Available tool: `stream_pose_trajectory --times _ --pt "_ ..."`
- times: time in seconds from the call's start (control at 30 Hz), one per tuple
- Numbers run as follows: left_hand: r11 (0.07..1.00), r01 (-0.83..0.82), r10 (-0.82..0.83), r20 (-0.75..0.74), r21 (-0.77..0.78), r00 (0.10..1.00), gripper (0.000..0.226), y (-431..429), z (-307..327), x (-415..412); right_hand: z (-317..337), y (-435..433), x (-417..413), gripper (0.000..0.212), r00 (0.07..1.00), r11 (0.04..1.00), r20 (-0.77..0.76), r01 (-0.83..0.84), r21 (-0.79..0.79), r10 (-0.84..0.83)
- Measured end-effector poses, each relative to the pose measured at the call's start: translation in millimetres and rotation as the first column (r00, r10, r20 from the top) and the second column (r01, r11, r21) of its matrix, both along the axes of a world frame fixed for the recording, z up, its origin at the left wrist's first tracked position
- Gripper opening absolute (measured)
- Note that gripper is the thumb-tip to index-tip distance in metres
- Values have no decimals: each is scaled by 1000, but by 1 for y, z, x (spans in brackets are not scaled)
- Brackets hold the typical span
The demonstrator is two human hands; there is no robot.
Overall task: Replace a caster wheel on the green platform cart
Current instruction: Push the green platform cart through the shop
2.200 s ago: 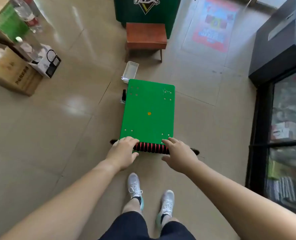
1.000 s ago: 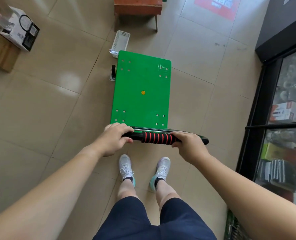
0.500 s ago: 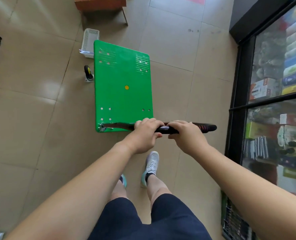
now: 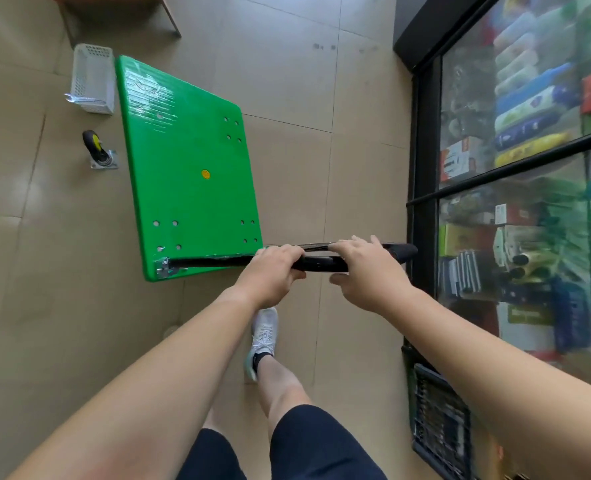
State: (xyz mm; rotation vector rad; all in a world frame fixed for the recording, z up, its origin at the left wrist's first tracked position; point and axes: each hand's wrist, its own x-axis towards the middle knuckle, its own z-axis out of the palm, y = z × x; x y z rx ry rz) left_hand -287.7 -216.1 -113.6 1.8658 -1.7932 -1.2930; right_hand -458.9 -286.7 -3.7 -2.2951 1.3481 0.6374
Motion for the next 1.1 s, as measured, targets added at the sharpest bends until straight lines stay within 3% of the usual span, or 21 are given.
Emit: stream_pose_trajectory --times 0.17,0.3,0.37,0.43,0.53,0.67,0.73,0.9,1.1 --pt "999 -34 36 -114 18 993 33 -13 -18 -21 -38 1 6 37 991 995 -107 -85 -43 80" --pt "986 -22 5 99 163 995 53 -3 -62 1 -44 -10 -19 30 993 999 -121 -12 -36 7" --pt "978 -40 22 89 202 996 50 -4 -85 1 -50 -19 -29 20 983 999 -182 10 -51 -19" --pt "986 -61 51 68 156 996 40 -13 -97 -11 -61 -27 -33 20 965 998 -261 -1 -64 -16" --pt "995 -66 58 110 77 992 31 -28 -104 -32 -89 -32 -24 39 950 999 -311 -23 -40 10" --pt "995 -98 99 -20 32 995 42 -31 -117 -30 -130 -33 -9 32 943 1000 -332 -30 -7 26" --pt "991 -121 124 -65 49 990 53 -25 -127 -14 -139 -37 -13 27 944 998 -330 -32 -51 13" --pt "977 -118 103 93 180 990 60 2 -170 31 -149 -46 -30 40 961 997 -275 -19 -74 -2" --pt "972 -78 61 81 221 995 46 -13 -207 51 -164 -52 -55 45 991 993 -136 -9 -115 -7"
